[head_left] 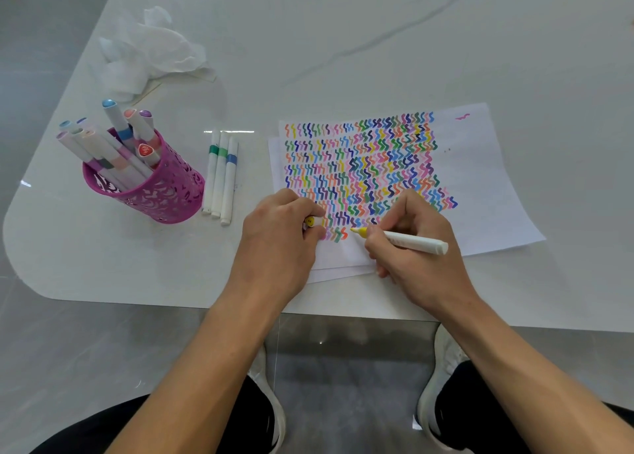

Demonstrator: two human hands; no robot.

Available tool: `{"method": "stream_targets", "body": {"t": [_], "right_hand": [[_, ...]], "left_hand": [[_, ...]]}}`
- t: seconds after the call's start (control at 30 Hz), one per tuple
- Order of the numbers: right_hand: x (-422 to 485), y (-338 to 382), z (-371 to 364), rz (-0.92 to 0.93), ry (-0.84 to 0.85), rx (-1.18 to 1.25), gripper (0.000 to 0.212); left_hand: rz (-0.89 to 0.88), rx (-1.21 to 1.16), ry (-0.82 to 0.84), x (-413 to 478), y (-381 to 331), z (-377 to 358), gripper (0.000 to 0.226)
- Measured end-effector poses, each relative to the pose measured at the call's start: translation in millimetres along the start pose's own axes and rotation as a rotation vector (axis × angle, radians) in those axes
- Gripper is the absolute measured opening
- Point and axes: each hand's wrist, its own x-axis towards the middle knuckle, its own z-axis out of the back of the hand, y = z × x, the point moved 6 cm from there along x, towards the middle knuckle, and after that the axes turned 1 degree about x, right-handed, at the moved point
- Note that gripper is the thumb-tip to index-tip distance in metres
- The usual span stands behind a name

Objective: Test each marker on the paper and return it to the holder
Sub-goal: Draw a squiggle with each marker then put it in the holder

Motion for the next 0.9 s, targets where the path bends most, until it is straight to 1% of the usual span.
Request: {"method": "stream_targets", "body": {"t": [0.17, 0.37, 0.5, 0.67, 0.9], "right_hand": [[0.9, -0.4, -2.8, -0.019, 0.013, -0.026, 0.021], [0.0, 2.4, -3.2, 0.011, 0.034, -0.071, 0.020], [1.0, 2.5, -2.4, 0.017, -0.001, -0.098, 0.024], [0.7, -0.8, -0.4, 0.004, -0.023, -0.104, 0.024], [0.3, -2.5, -0.4, -0.003, 0.032, -0.068, 0.024]], "left_hand": [[0.007, 0.010, -0.008, 0.1, 1.4, -1.0, 0.025], [0.012, 0.022, -0.017, 0.3, 2.0, -2.3, 0.028], [0.012, 0.034, -0.027, 0.5, 1.8, -2.1, 0.029], [0.014, 0.061, -0.029, 0.9, 2.1, -4.1, 0.032], [0.027, 0.072, -0.016, 0.8, 1.2, -3.5, 0.033]]}}
